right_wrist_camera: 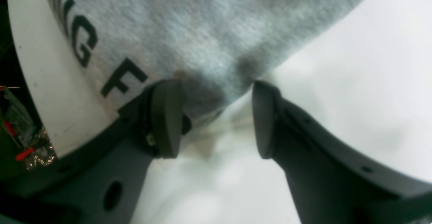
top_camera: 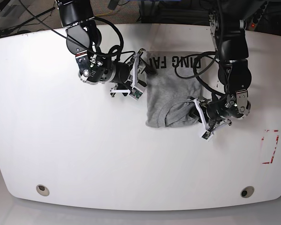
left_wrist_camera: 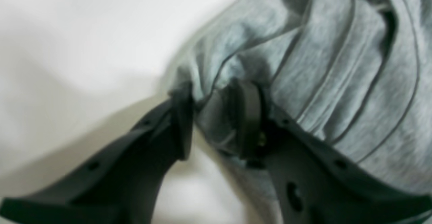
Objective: Fold the T-shirt properly
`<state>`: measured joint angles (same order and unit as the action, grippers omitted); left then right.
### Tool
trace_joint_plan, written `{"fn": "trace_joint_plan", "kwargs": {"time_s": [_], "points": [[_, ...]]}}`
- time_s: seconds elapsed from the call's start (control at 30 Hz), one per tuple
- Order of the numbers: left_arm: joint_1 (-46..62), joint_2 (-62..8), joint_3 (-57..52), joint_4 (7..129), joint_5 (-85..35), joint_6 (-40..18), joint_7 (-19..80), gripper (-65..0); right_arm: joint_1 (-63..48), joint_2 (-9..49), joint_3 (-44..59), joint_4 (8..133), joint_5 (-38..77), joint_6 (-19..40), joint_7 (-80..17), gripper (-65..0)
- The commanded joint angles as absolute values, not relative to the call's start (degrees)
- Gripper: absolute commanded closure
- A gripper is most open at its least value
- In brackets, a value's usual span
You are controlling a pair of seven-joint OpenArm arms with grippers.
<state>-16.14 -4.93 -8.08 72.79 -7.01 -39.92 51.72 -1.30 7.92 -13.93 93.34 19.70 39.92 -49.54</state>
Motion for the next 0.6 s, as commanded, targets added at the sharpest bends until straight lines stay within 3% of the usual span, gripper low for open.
{"fn": "trace_joint_plan", "kwargs": {"time_s": [0.0,0.07,0.13,0.37,0.57], "points": [[-17.5,-6.0,-8.2,74.0,-7.3,-40.0,51.5,-14.0,-0.4,7.8,-13.7,94.6,20.7,40.0,-48.2,-30.6],[-17.5,-6.0,-8.2,74.0,-7.3,-40.0,51.6,-9.0,-0.4,7.8,-13.7,94.6,20.7,40.0,-48.2,-30.6],[-17.5,-6.1,-8.2,74.9,-7.5,-40.0,52.4,-9.0,-0.4,7.8,-13.7,94.6,20.7,40.0,-48.2,-30.6],[-14.5,-6.2,-8.2,82.3,-7.7,-40.0,54.9,-30.1,-0.4,7.7,-13.8,94.6,20.7,40.0,-48.2,-30.6],[-13.2,-6.2,-7.6,83.9,-7.6,-40.0,54.9,-36.9,-0.4,7.7,-13.8,94.6,20.8,40.0,-48.2,-30.6]]}}
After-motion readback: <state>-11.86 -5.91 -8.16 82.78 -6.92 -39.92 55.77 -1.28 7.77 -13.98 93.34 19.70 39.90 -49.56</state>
